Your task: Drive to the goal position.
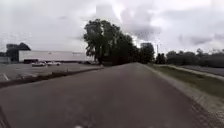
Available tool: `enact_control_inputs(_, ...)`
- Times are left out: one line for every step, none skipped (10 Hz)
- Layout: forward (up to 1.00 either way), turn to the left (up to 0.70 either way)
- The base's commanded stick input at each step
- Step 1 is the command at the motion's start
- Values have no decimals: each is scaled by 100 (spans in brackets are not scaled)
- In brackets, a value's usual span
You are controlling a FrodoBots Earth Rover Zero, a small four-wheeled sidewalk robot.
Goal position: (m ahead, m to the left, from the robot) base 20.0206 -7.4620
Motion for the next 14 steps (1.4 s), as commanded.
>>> enact_control_inputs(100,-18)
enact_control_inputs(100,-18)
enact_control_inputs(100,-18)
enact_control_inputs(100,-18)
enact_control_inputs(100,-18)
enact_control_inputs(100,-15)
enact_control_inputs(100,-3)
enact_control_inputs(100,1)
enact_control_inputs(100,1)
enact_control_inputs(100,1)
enact_control_inputs(100,1)
enact_control_inputs(100,1)
enact_control_inputs(100,1)
enact_control_inputs(100,1)
